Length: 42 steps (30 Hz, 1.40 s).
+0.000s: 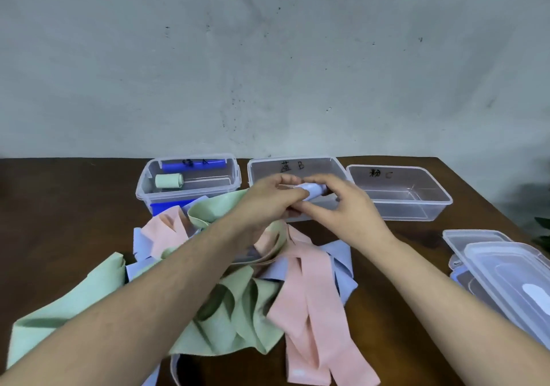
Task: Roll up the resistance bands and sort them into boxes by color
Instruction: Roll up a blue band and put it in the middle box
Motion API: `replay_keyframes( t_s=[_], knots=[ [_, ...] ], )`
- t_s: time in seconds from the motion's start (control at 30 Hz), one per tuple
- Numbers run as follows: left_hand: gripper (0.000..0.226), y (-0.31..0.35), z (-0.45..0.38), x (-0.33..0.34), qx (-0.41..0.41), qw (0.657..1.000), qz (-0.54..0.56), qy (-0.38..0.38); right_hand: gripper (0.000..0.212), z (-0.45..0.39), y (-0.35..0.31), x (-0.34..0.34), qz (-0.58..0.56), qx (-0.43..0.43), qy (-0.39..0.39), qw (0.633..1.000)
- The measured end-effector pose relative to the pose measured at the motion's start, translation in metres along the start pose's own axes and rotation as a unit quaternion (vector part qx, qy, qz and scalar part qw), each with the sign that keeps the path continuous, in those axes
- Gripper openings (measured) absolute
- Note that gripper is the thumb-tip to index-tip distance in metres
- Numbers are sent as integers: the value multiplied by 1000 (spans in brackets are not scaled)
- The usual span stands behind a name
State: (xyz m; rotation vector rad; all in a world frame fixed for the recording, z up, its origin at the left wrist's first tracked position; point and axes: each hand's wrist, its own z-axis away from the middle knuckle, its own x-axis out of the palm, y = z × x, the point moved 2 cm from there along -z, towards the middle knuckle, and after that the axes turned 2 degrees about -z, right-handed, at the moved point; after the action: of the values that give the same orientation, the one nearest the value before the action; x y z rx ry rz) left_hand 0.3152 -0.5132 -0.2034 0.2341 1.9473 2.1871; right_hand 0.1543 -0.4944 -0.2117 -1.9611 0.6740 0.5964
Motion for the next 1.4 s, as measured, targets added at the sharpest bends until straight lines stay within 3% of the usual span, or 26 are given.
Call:
replay_keyframes(
  t_s=[0.23,0.43,0.67,0.77,0.93,1.03,1.23,1.4],
  knots=[
    [39,-4,-22,-46,78,986,-142,22,27,-35,8,12,123,-118,-35,985],
    [41,-7,-47,-59,139,981,-133,26,28,-75,7,18,153,-152,-87,973],
    [42,-16,-69,-71,156,982,-92,49,30,-115,4,31,173,-121,-159,964],
    [41,-21,-72,-77,147,977,-149,34,29,-123,7,39,196,-87,-212,954],
    [27,-17,-69,-92,180,902,-376,110,29,-131,21,51,228,-44,-230,945],
    [20,-17,-63,-97,152,861,-472,115,31,-133,30,61,277,-31,-237,931],
    [52,-28,-56,-90,66,811,-569,117,32,-139,33,86,328,-60,-271,903],
    [47,-28,-56,-88,50,808,-574,120,36,-141,31,101,350,-87,-284,888]
  ],
)
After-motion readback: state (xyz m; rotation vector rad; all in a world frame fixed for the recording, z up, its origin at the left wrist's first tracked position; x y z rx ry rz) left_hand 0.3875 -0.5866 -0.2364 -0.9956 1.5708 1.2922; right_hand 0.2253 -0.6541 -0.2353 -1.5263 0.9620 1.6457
